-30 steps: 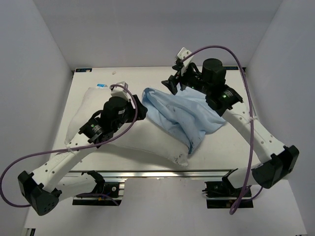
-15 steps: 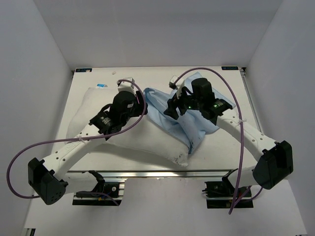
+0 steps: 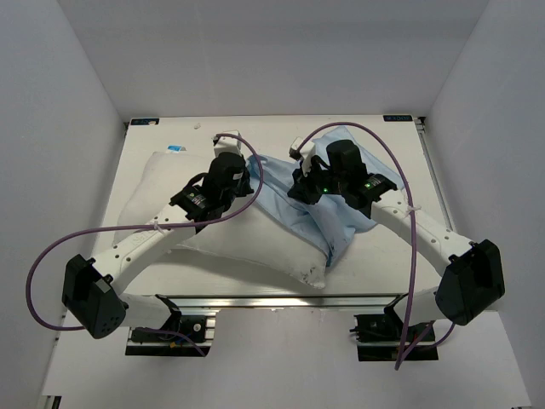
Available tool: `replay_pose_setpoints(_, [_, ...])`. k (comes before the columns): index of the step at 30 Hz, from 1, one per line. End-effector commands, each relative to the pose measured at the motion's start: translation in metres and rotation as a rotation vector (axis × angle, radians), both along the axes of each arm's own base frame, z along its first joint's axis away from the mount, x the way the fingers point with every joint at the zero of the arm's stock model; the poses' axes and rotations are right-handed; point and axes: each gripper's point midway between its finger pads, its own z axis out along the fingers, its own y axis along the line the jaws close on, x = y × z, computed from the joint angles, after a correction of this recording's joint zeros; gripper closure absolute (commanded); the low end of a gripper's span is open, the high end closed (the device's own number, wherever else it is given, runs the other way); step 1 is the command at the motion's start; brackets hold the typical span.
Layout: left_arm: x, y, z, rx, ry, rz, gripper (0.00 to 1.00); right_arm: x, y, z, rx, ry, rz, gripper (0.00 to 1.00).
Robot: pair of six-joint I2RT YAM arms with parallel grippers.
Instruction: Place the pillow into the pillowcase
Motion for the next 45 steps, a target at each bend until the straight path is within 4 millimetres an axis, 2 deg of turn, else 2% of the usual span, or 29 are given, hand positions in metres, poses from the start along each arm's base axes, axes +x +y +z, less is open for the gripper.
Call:
replay_pose_setpoints(1, [0.012,0.010,0.036,-0.035,-0.087,0.054,0.73,0.000,-0.007,0.012,0.002,-0.058,-0.021,0.79])
replay_pose_setpoints(2, [0.015,0.015,0.039,-0.032,-0.092,0.066,0.76,0.004,-0.011,0.015,0.002,-0.071,-0.037,0.89])
replay_pose_setpoints(5, [0.023,0.029,0.050,-0.021,-0.108,0.100,0.78,0.024,-0.030,0.039,0.022,-0.139,-0.110,0.97])
replay_pose_setpoints(7, [0.028,0.043,0.054,-0.009,-0.105,0.126,0.79,0.040,-0.048,0.058,0.052,-0.182,-0.156,0.98])
replay_pose_setpoints(8, [0.028,0.046,0.059,0.001,-0.109,0.124,0.80,0.043,-0.052,0.076,0.083,-0.211,-0.153,0.99])
replay_pose_setpoints(11, [0.034,0.061,0.062,0.003,-0.110,0.140,0.80,0.053,-0.067,0.098,0.114,-0.245,-0.184,0.98])
replay_pose_setpoints(12, [0.036,0.067,0.061,0.002,-0.107,0.152,0.81,0.056,-0.071,0.112,0.140,-0.268,-0.193,0.98])
replay_pose_setpoints(16, [0.035,0.069,0.052,0.002,-0.088,0.143,0.82,0.063,-0.079,0.130,0.189,-0.286,-0.234,0.98])
replay_pose_setpoints(22, [0.031,0.071,0.039,0.009,-0.066,0.146,0.82,0.075,-0.091,0.143,0.248,-0.280,-0.287,0.98])
replay_pose_setpoints(25, [0.032,0.073,0.040,0.010,-0.070,0.151,0.82,0.073,-0.095,0.157,0.295,-0.276,-0.267,0.98])
replay_pose_setpoints(27, [0.034,0.073,0.041,0.008,-0.071,0.151,0.82,0.064,-0.091,0.159,0.310,-0.265,-0.217,0.98])
replay_pose_setpoints(30, [0.036,0.069,0.041,0.001,-0.069,0.139,0.82,0.043,-0.081,0.139,0.318,-0.196,-0.119,0.98])
replay_pose_setpoints(31, [0.035,0.067,0.040,-0.005,-0.065,0.131,0.82,0.037,-0.078,0.123,0.310,-0.151,-0.099,0.97])
replay_pose_setpoints(32, [0.035,0.066,0.038,-0.007,-0.061,0.127,0.82,0.030,-0.075,0.117,0.303,-0.136,-0.079,0.96])
replay_pose_setpoints(36, [0.030,0.064,0.036,-0.023,-0.052,0.107,0.82,0.008,-0.064,0.083,0.239,-0.098,-0.027,0.87])
replay_pose_setpoints(38, [0.025,0.061,0.031,-0.032,-0.039,0.087,0.81,0.004,-0.063,0.075,0.212,-0.120,-0.025,0.74])
replay_pose_setpoints(39, [0.023,0.060,0.030,-0.035,-0.035,0.077,0.81,0.000,-0.059,0.074,0.207,-0.129,-0.012,0.67])
replay_pose_setpoints(40, [0.021,0.059,0.031,-0.044,-0.036,0.070,0.81,0.001,-0.058,0.075,0.206,-0.141,-0.011,0.56])
replay_pose_setpoints(43, [0.016,0.056,0.032,-0.062,-0.035,0.044,0.78,0.002,-0.049,0.084,0.204,-0.171,0.002,0.37])
replay_pose_setpoints(45, [0.012,0.053,0.032,-0.078,-0.033,0.026,0.75,-0.003,-0.035,0.100,0.211,-0.215,0.042,0.32])
